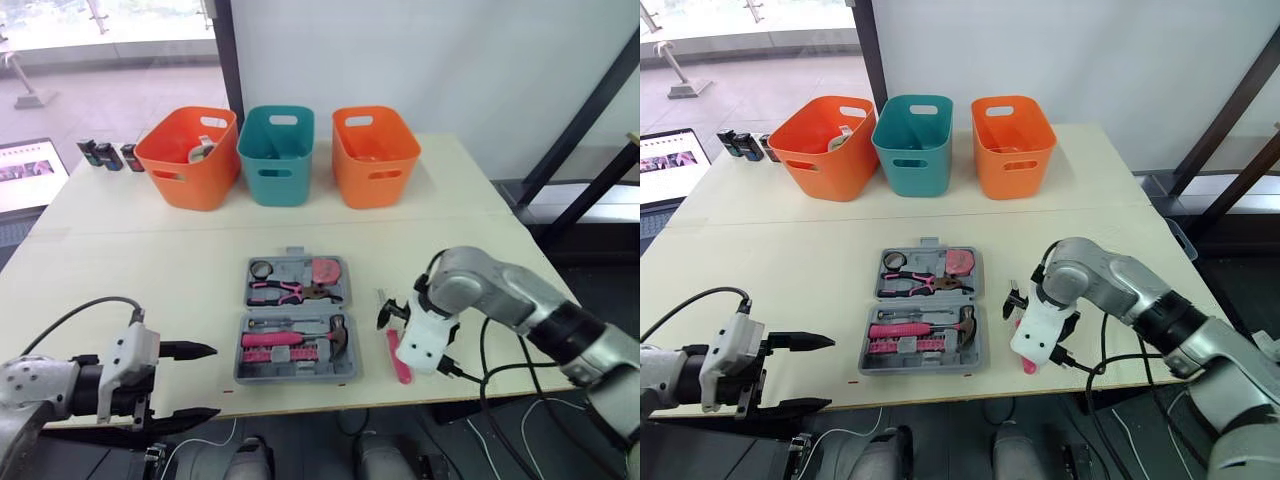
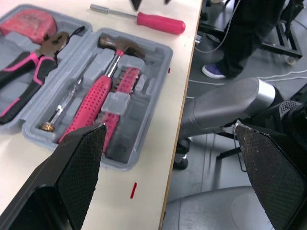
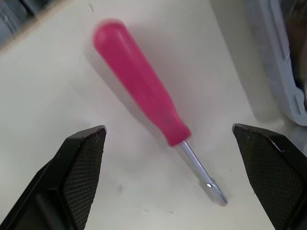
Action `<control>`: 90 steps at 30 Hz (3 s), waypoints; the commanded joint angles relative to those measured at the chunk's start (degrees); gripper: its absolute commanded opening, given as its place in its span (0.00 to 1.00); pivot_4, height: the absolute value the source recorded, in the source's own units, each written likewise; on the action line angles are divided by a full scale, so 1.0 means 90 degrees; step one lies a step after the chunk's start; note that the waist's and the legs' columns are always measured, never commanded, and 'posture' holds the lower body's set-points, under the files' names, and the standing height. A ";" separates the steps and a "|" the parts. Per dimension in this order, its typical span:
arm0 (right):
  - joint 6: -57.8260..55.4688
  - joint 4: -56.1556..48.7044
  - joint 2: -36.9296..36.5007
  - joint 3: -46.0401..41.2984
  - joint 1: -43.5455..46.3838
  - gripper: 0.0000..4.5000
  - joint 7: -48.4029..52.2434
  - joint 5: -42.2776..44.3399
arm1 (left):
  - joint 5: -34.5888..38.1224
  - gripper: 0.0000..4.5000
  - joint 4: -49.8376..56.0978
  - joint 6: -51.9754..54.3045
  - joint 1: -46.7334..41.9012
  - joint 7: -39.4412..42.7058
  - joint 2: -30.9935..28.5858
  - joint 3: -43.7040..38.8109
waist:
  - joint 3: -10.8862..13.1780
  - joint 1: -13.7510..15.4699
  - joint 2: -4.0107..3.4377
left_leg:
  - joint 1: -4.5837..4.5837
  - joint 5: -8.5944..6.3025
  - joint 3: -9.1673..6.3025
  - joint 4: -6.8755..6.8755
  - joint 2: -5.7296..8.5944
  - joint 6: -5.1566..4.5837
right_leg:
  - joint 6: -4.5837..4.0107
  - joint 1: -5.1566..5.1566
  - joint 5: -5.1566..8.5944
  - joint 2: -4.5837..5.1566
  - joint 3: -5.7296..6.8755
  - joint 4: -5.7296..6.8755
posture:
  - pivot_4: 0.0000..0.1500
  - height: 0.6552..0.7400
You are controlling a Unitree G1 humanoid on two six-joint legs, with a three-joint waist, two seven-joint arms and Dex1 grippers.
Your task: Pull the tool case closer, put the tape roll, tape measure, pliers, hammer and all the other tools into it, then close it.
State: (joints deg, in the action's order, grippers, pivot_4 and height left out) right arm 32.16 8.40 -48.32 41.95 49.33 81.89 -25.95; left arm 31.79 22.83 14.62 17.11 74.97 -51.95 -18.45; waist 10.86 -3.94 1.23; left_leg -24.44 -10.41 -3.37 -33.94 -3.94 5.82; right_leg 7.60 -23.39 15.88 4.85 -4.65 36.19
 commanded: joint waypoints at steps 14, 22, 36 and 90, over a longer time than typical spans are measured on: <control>0.0458 0.0766 0.0725 0.0185 0.0066 0.36 -0.0425 -0.1260 | -0.0050 1.00 0.0079 -0.0277 -0.0248 -0.0280 0.0148 0.0022 | 0.0001 0.0017 -0.0002 | 0.0005 0.0006 -0.0010 0.0000 -0.0001 0.0008 | 0.0000 0.0006 -0.0001 -0.0008 0.0000 0.0008 | 1.00 1.00; -0.0518 0.0301 0.0312 -0.0744 -0.0024 0.07 0.0047 -0.0092 | -0.0134 1.00 -0.0063 -0.0334 -0.0465 -0.0379 0.0208 0.0163 | 0.0004 0.0031 -0.0007 | 0.0007 0.0007 -0.0013 -0.0002 -0.0001 0.0008 | 0.0001 0.0011 -0.0001 -0.0009 0.0001 0.0012 | 1.00 1.00; -1.3090 -0.2122 0.0634 -0.3126 -0.0184 0.07 -0.0236 0.3032 | -0.0220 1.00 -0.0201 -0.0461 -0.0629 -0.0486 0.0362 0.0399 | 0.0006 0.0082 -0.0015 | 0.0017 0.0007 -0.0017 -0.0015 -0.0006 0.0008 | -0.0011 0.0010 -0.0007 -0.0014 -0.0002 0.0025 | 1.00 1.00; -0.7849 -0.2874 0.4551 -0.3982 -0.5119 0.99 -1.0291 0.4007 | -0.0124 1.00 -0.0438 -0.0151 -0.1342 -0.0418 0.0291 0.0760 | -0.0007 0.0062 -0.0001 | -0.0005 0.0007 -0.0024 0.0006 -0.0009 0.0005 | -0.0013 0.0003 -0.0007 -0.0021 0.0000 0.0001 | 1.00 1.00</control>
State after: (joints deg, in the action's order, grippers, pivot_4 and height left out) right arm -40.75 -17.93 -7.65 6.45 2.47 -11.08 11.26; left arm 30.52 18.34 13.42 5.33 70.89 -48.57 -11.44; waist 10.79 -3.38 1.22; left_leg -24.49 -10.34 -3.57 -33.90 -4.02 5.87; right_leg 7.49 -23.36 15.81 4.67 -4.66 36.20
